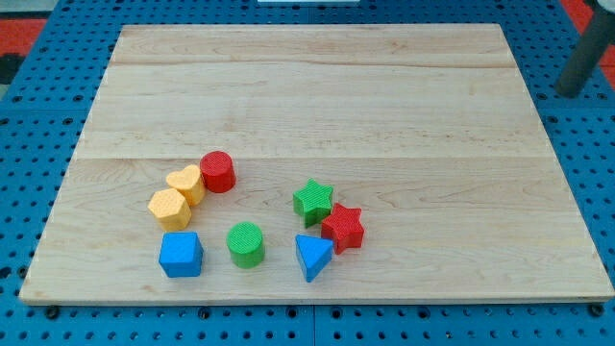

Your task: Push the blue triangle to the top right of the green circle

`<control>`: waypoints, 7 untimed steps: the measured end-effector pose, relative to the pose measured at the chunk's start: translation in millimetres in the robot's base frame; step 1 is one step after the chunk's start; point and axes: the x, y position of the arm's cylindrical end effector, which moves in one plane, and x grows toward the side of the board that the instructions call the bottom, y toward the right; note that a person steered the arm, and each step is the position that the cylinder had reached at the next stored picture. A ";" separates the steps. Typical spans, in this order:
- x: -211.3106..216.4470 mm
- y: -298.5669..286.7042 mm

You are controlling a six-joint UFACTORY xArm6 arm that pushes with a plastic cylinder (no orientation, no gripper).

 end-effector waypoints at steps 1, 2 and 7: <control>96.5 -55.0; 121.6 -161.3; 244.4 -315.6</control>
